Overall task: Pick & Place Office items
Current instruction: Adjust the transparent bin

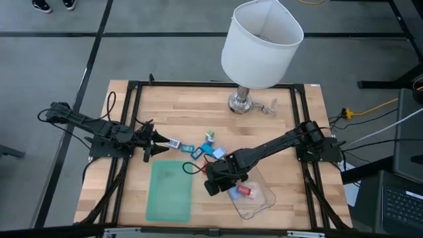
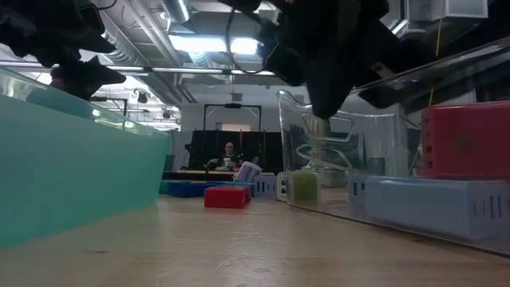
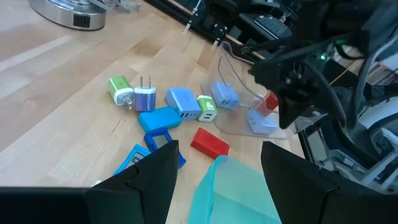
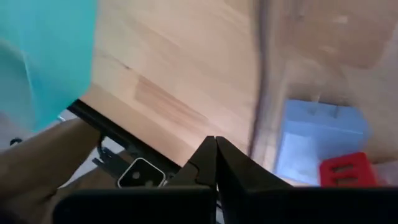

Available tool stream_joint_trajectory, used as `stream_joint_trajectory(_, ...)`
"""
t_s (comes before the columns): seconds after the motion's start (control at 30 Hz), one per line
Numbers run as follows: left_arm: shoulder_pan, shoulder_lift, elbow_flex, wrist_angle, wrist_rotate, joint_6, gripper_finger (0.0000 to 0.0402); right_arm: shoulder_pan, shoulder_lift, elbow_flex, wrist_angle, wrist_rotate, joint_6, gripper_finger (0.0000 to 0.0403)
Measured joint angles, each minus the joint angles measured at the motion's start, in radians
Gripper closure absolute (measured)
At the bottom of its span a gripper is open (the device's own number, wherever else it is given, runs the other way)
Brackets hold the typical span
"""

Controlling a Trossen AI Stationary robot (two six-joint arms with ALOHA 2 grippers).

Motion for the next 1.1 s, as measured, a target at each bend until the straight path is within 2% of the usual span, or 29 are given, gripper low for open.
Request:
stream_joint_trajectory(0.13,0.0,0.0,0.0,0.001,0.0,-0.002,0.0178,-0.001,0.016,0.005,-0.05,-0.016,-0.008,0.0402)
stream_joint_trajectory(0.5,0.0,0.0,0.0,0.003,0.009,-0.003,0.0178,-0.042,0.022,0.001,-0.303,0.042,-0.075,0.0403)
stream_joint_trajectory(0.9,0.0,0.0,0.0,0.002,0.045,-0.03,0.0178,-0.088,0.022,0.0,-0.345,0.088,-0.09,0.0403)
stream_joint_trajectory(1.1,0.0,0.0,0.0,0.002,0.055,-0.03,0.0178,-0.109,0.024,-0.001,-0.36,0.133,-0.041,0.0403)
